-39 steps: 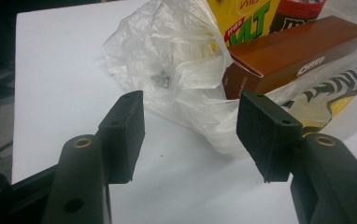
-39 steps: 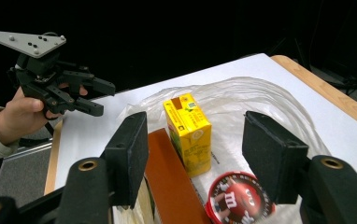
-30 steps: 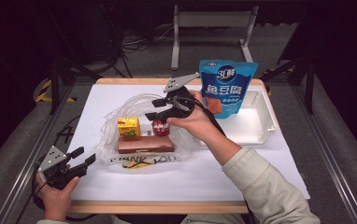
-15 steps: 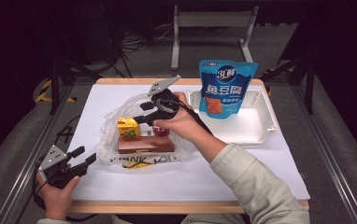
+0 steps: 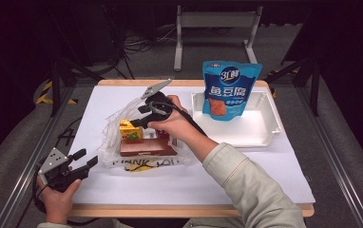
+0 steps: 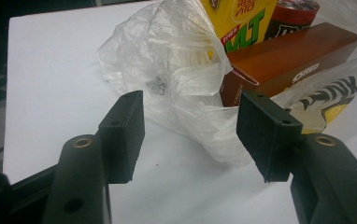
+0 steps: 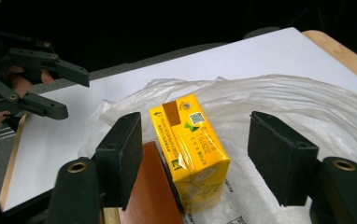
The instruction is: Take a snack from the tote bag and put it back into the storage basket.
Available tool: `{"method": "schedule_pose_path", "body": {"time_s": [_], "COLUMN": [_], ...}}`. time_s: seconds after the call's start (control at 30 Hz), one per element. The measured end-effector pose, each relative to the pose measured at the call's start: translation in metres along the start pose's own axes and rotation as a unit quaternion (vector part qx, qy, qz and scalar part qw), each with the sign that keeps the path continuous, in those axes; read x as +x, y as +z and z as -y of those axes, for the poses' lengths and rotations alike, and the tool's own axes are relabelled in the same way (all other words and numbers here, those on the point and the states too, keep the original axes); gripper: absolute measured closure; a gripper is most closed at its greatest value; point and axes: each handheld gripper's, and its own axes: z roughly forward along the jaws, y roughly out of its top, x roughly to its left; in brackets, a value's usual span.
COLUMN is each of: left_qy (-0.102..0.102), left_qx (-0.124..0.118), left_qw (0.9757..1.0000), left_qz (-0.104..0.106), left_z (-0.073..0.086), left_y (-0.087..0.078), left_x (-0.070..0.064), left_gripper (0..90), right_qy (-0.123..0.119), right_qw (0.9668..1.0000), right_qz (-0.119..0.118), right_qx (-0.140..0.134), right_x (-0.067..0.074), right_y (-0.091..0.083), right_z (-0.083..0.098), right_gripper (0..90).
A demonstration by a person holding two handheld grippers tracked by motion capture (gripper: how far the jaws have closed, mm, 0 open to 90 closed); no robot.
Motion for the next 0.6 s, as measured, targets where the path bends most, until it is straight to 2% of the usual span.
{"method": "schedule_pose_path", "body": {"time_s": [0.3, 0.6], "left_qy": [0.001, 0.000], "left_qx": [0.000, 0.001], "left_qw": [1.0000, 1.0000], "left_qz": [0.002, 0.001], "left_z": [0.000, 0.000], "left_y": [0.000, 0.000], "left_x": [0.000, 0.001], "left_gripper": [42.1, 42.1], "right_qy": [0.000, 0.002], "right_qw": [1.0000, 0.9998], "right_qz": [0.000, -0.007], "right_qx": [0.008, 0.019], "right_x": [-0.002, -0.003], "right_y": [0.018, 0.033], "right_z": [0.008, 0.015], "right_gripper": [30.3, 30.0]}}
